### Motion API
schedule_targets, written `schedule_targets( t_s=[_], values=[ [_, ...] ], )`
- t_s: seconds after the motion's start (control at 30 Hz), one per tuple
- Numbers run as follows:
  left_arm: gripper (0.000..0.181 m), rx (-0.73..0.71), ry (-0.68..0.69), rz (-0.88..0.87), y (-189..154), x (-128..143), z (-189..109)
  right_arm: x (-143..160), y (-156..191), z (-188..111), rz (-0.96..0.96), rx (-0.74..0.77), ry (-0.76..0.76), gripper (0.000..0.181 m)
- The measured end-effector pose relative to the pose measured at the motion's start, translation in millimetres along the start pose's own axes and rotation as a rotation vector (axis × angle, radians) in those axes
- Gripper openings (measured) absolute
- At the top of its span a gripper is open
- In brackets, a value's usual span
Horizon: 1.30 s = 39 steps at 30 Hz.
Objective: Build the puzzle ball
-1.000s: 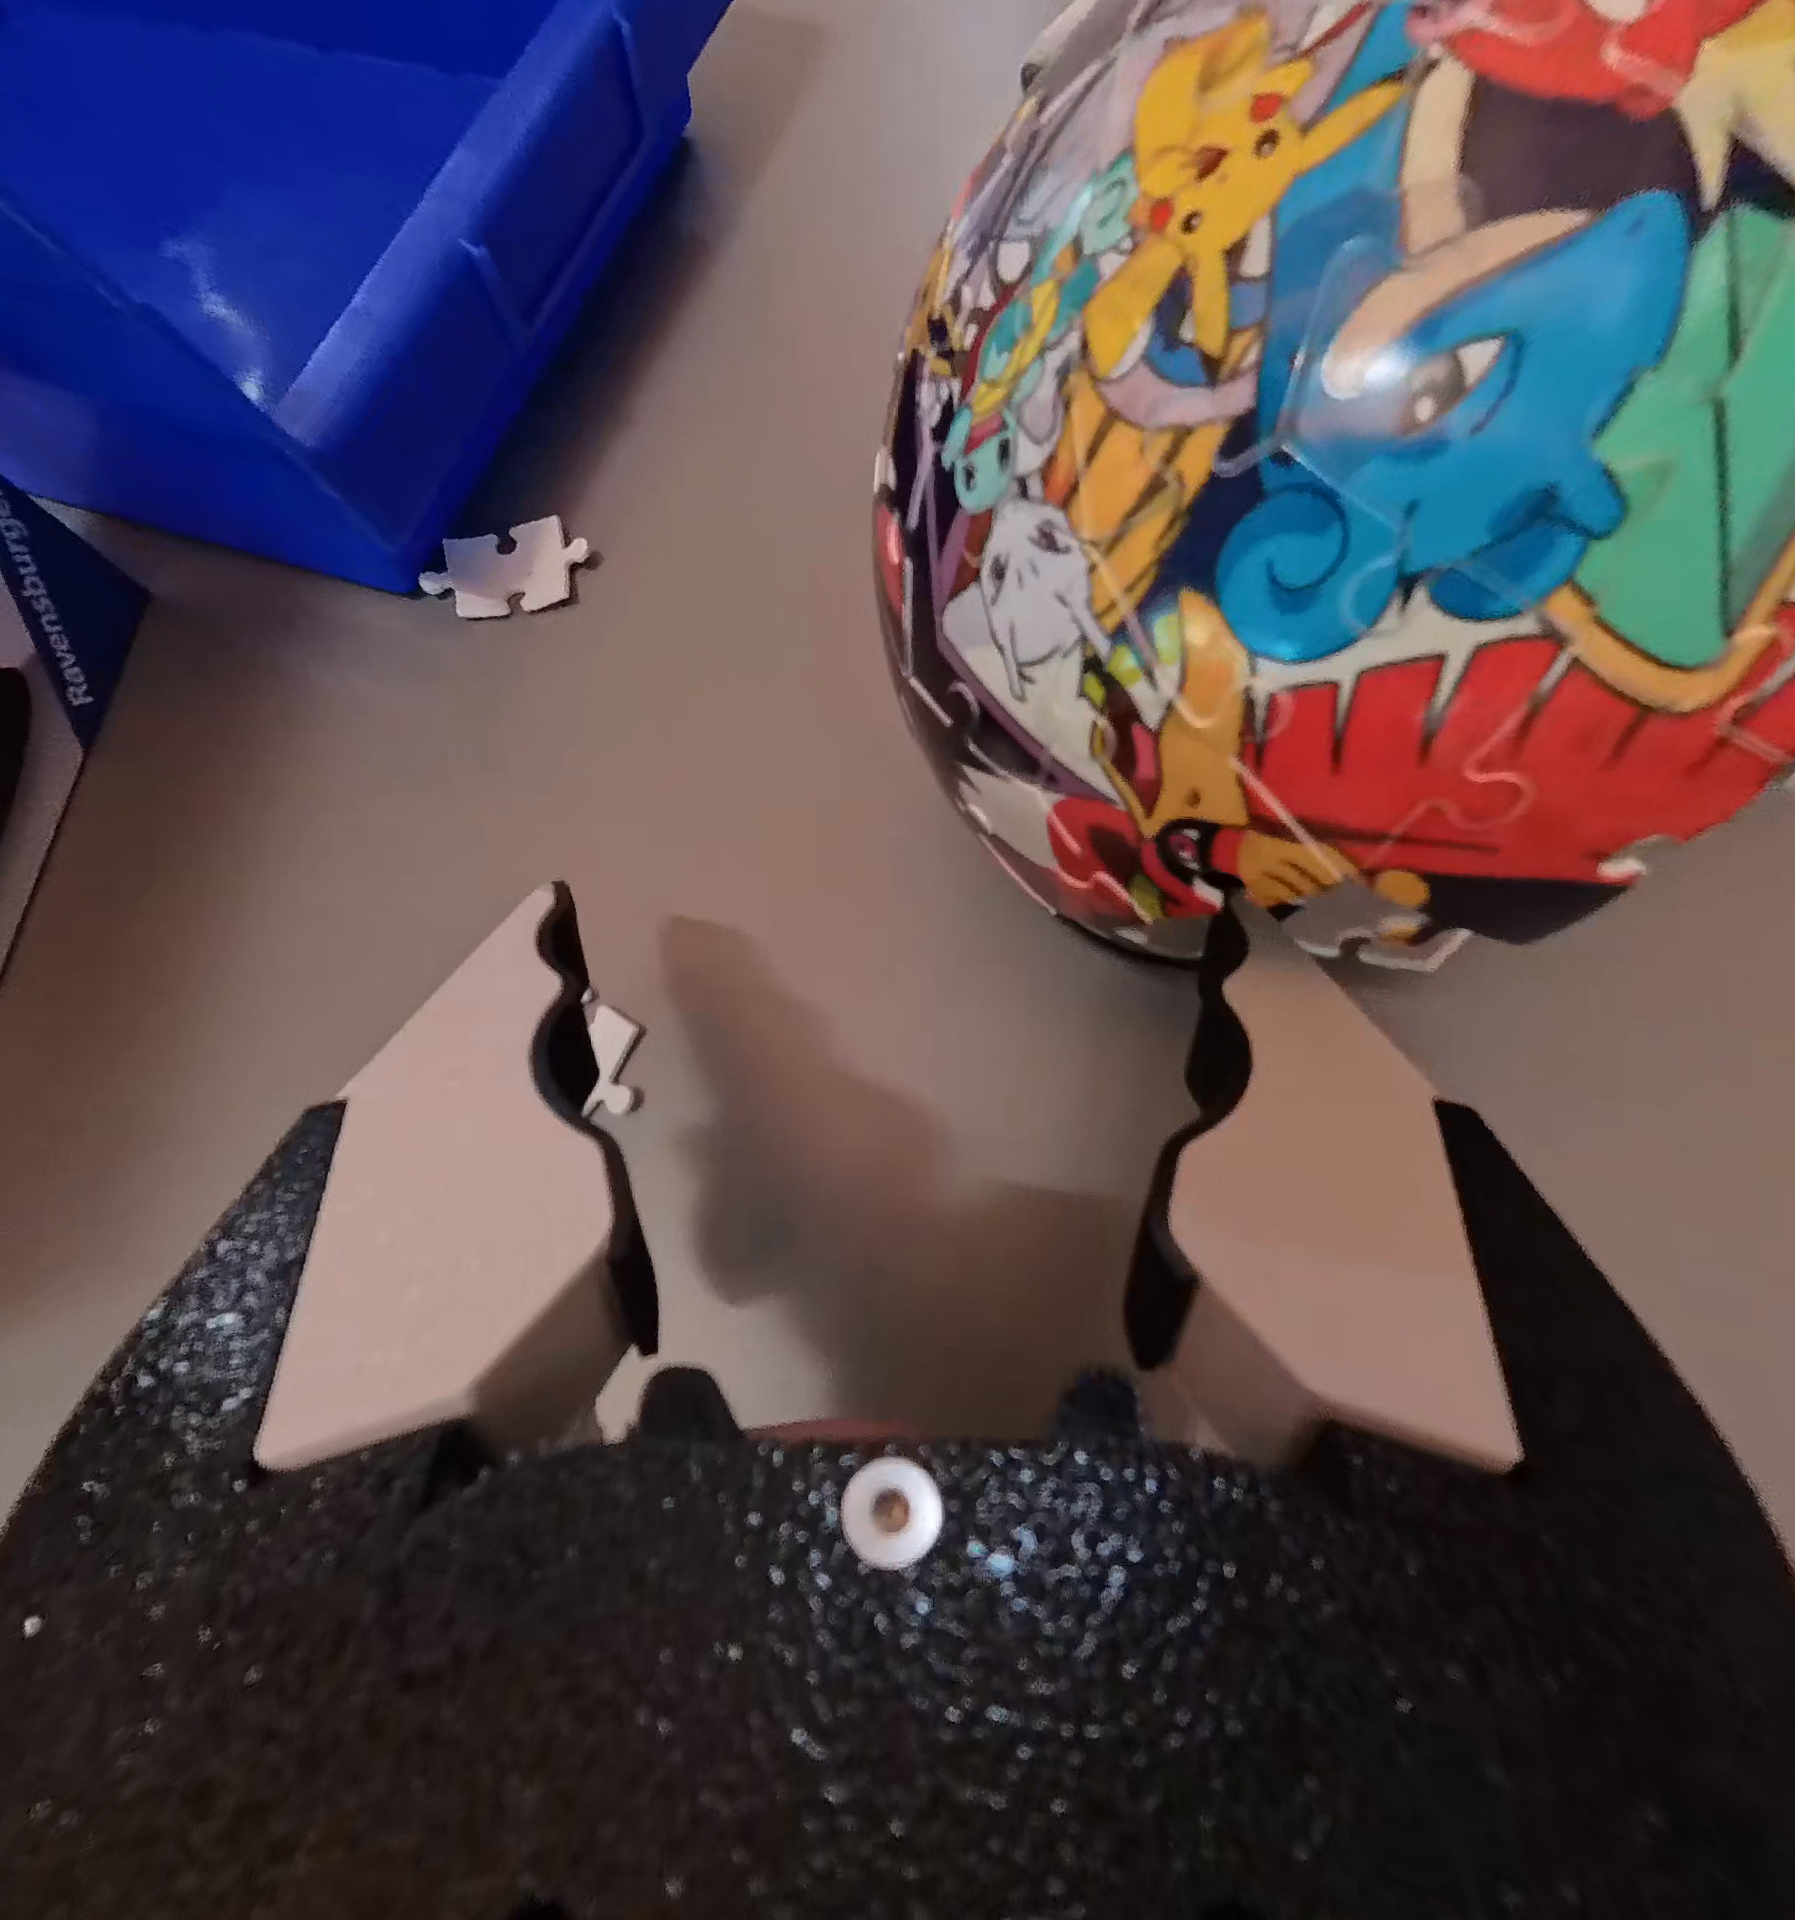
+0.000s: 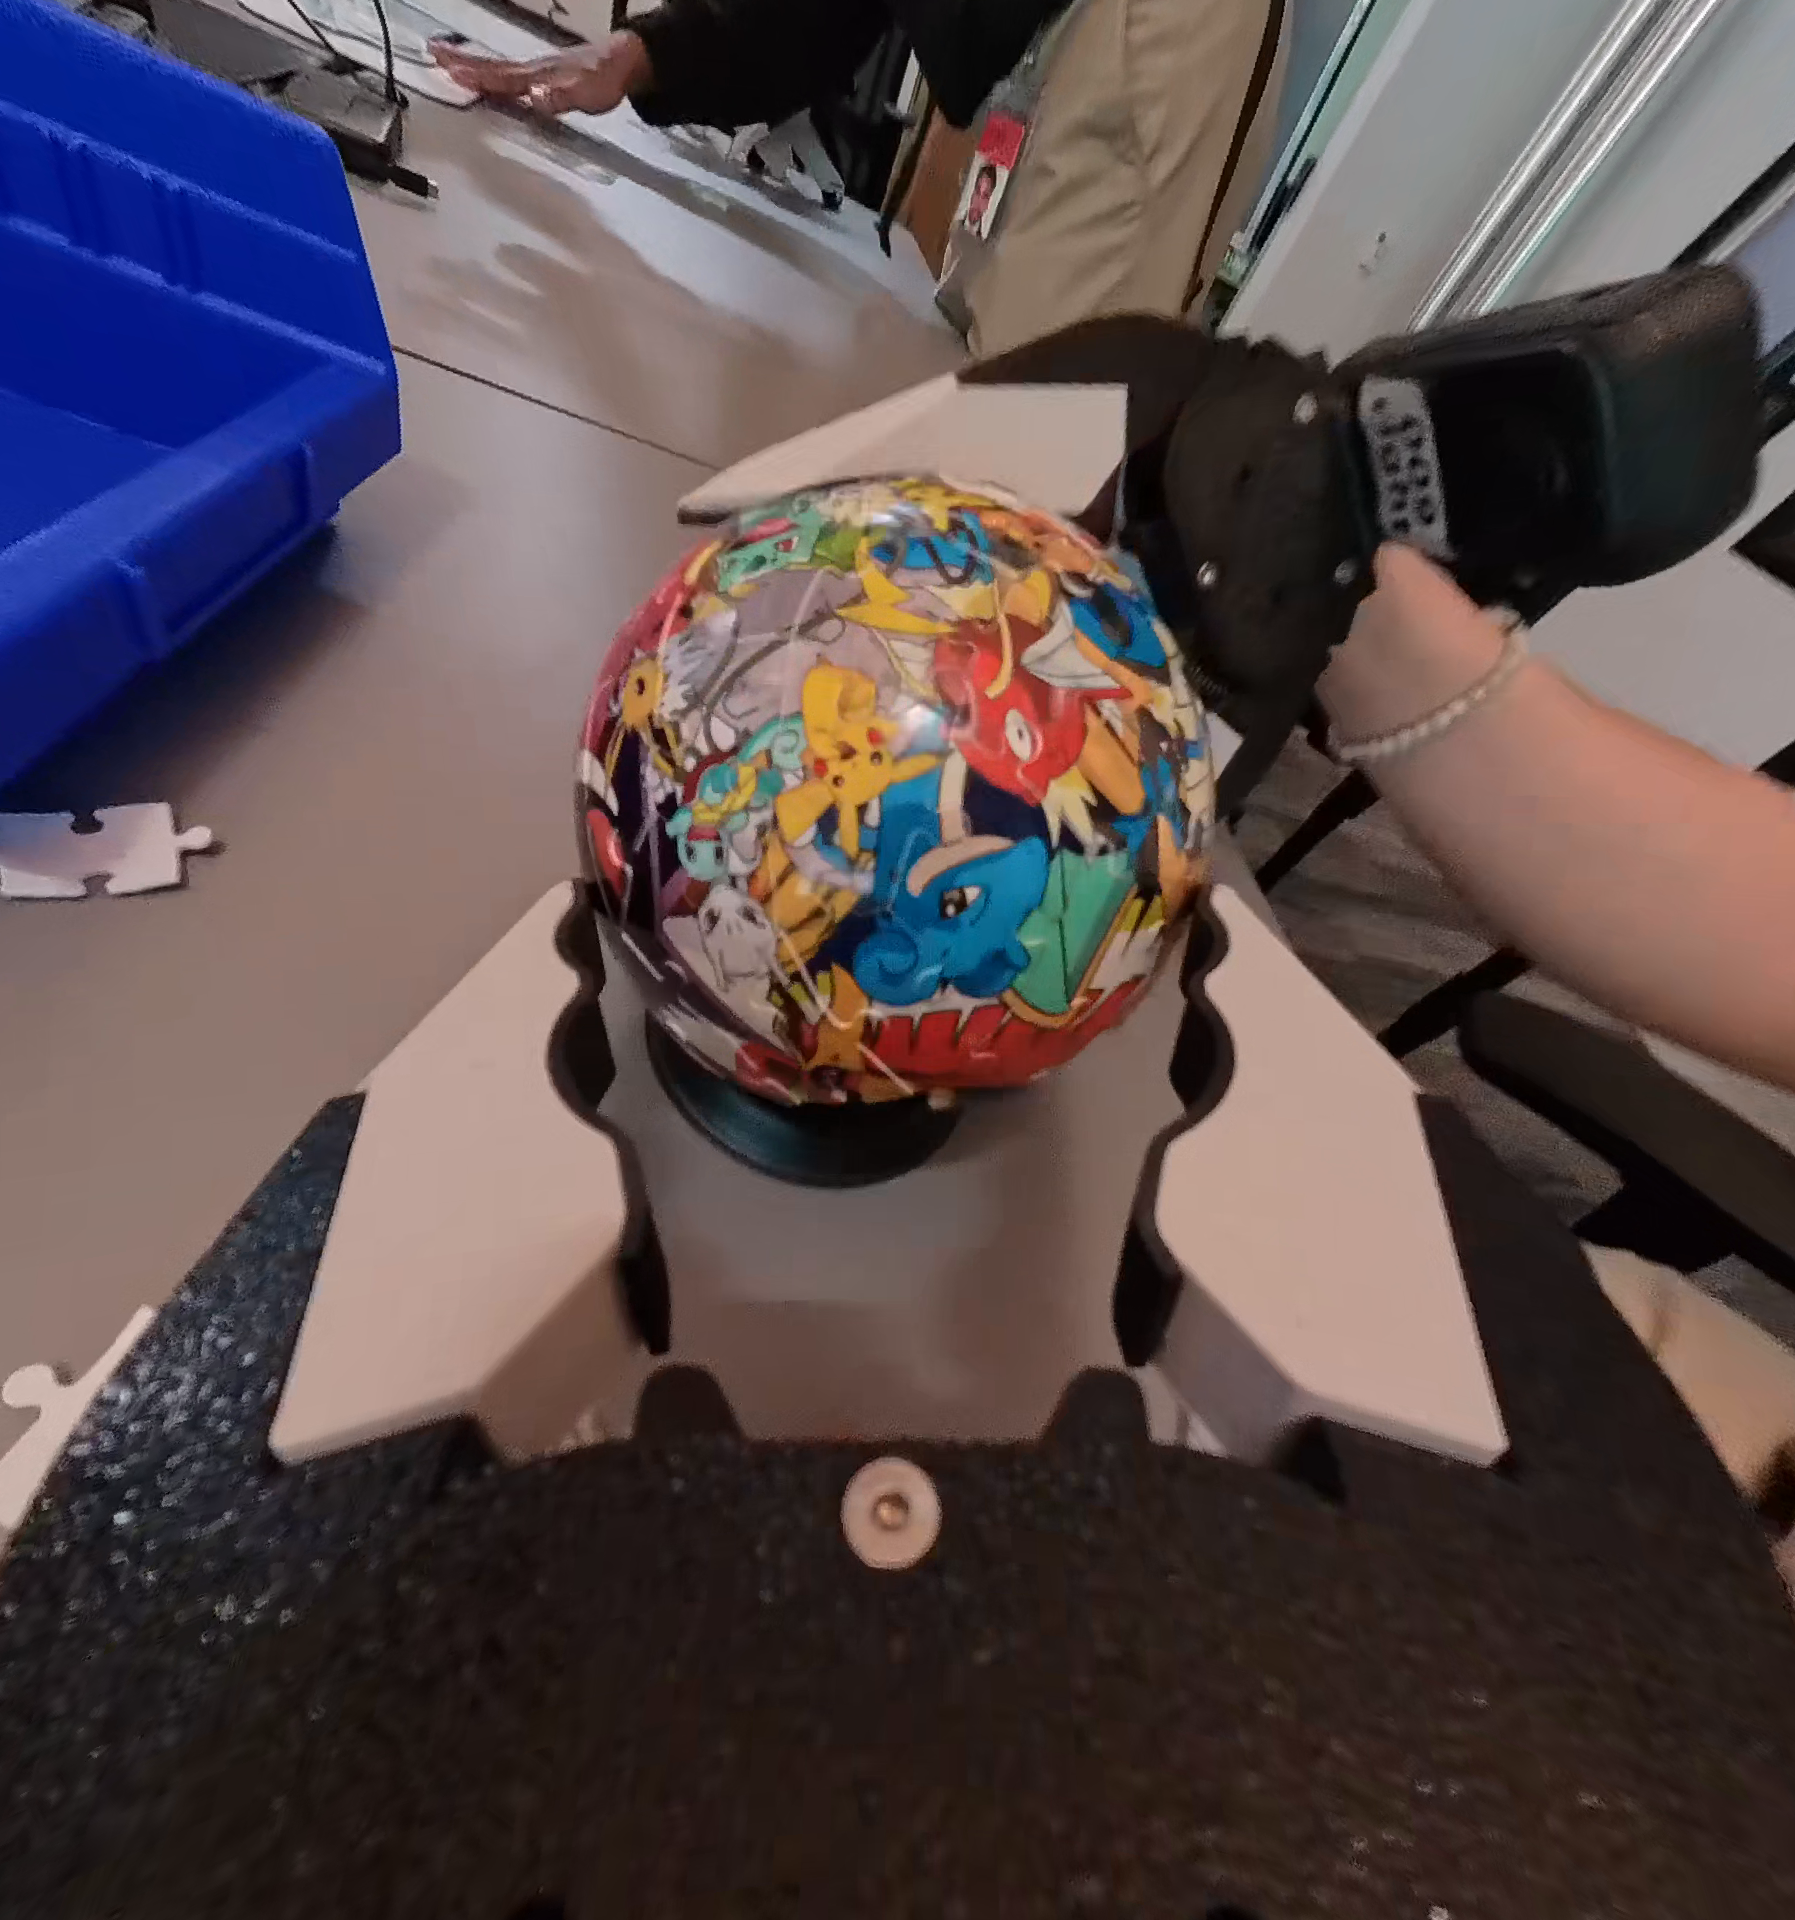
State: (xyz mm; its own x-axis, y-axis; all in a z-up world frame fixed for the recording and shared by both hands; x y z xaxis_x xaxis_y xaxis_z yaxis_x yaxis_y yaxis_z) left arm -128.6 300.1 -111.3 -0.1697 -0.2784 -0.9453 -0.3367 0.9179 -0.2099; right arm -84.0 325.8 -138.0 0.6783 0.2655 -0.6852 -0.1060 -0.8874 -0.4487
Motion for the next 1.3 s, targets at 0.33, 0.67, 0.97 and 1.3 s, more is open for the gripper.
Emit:
schedule_targets(
  t_s=[0.33, 0.67, 0.97, 1.3],
  values=[
    [0.106, -0.043, 0.187, 0.379, -5.4, 33.1, -9.5, 1.6, -0.7, 1.8, -0.329, 0.024, 0.212, 0.137],
    [0.109, -0.192, 0.151, 0.39, 5.1, 28.7, -11.9, 0.6, -4.7, -5.4, -0.187, 0.089, 0.18, 0.138],
    [0.116, -0.43, 0.257, 0.364, 27.9, 44.1, -33.6, -30.4, 6.8, -5.2, -0.05, -0.06, 0.079, 0.156],
    [0.124, -0.501, 0.264, -0.093, 35.4, 63.2, -35.3, -35.6, 17.6, 14.1, -0.209, -0.036, 0.137, 0.154]
  ],
)
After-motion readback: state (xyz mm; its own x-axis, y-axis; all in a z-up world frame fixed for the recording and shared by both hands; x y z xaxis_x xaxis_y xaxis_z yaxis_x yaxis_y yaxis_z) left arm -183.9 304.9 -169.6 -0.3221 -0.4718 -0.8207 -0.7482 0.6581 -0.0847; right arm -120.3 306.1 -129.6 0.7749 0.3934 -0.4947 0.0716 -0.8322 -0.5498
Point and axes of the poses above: each gripper's, where its closed fingertips meet, z out along the fingers, x out of its underside, y = z × x across the jaws, the point moved 1 cm from there along -z, back along the fingers, and after that the axes turned 10 degrees about z, right-handed, at the moved point
